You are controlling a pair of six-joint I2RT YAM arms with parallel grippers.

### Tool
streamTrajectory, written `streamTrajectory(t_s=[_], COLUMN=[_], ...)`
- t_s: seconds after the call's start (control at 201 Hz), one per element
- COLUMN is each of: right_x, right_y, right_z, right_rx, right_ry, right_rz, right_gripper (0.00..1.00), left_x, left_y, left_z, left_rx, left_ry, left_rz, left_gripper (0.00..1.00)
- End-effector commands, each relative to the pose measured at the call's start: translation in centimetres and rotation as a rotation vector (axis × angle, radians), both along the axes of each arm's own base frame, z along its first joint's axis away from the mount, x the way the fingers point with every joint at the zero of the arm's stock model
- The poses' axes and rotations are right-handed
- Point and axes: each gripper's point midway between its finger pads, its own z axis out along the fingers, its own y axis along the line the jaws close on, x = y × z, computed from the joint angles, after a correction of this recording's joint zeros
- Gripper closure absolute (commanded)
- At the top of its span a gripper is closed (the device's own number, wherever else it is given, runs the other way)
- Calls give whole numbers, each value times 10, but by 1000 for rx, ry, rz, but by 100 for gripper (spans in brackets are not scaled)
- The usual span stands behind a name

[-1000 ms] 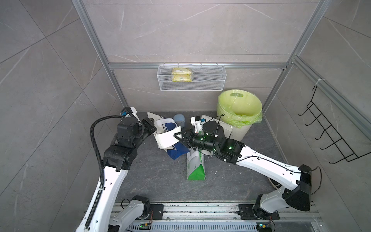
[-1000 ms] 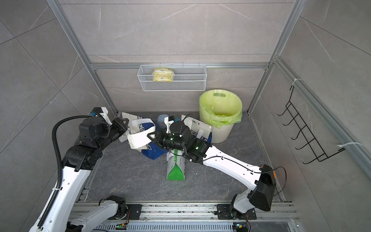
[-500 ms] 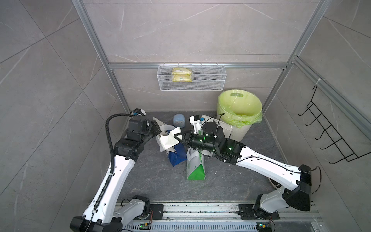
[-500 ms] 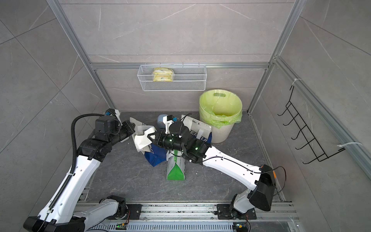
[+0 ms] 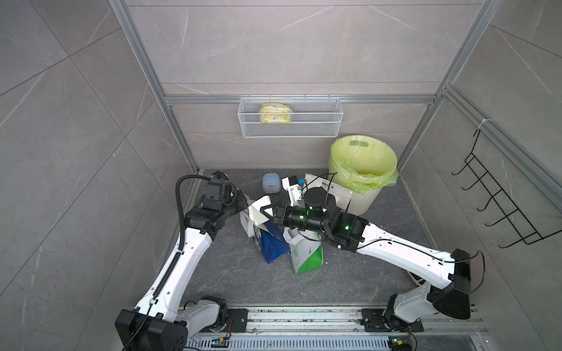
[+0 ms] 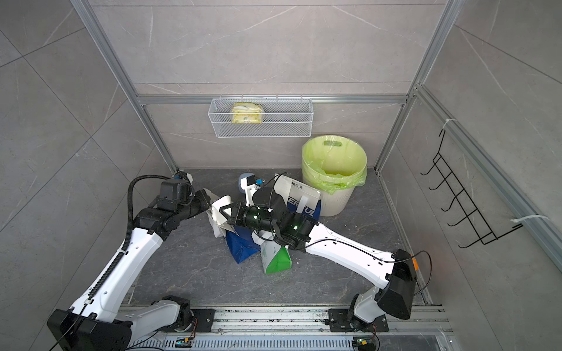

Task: Shred takeout receipts and throw away
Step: Place the takeout bag at the center of the board.

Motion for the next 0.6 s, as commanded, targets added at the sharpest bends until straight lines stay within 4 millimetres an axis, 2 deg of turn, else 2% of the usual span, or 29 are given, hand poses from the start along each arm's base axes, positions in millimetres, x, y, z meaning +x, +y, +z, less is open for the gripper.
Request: streamTrajectory(t_s=[0.0, 0.264, 0.413, 0.553, 0.592], right_x=[-1, -4, -1, 11, 13], right_y=[4, -3, -10, -33, -41], right_z=[22, 33, 29, 20, 21], right_rx=[53, 73, 21, -127, -167], right_ry=[-62, -113, -151, -260, -300], right_rz=[6, -2, -31, -117, -142], right_gripper=[100, 100, 100, 100, 100], left_x=[7, 11, 13, 14, 13], left_y=[2, -3, -13, -29, -32], left_z=[6, 6, 12, 25, 30], left_rx=[42, 61, 37, 2, -3], left_ry=[-45, -60, -76, -110, -119], left_rz=[-19, -65, -117, -201, -222], left_gripper=[100, 100, 100, 100, 91])
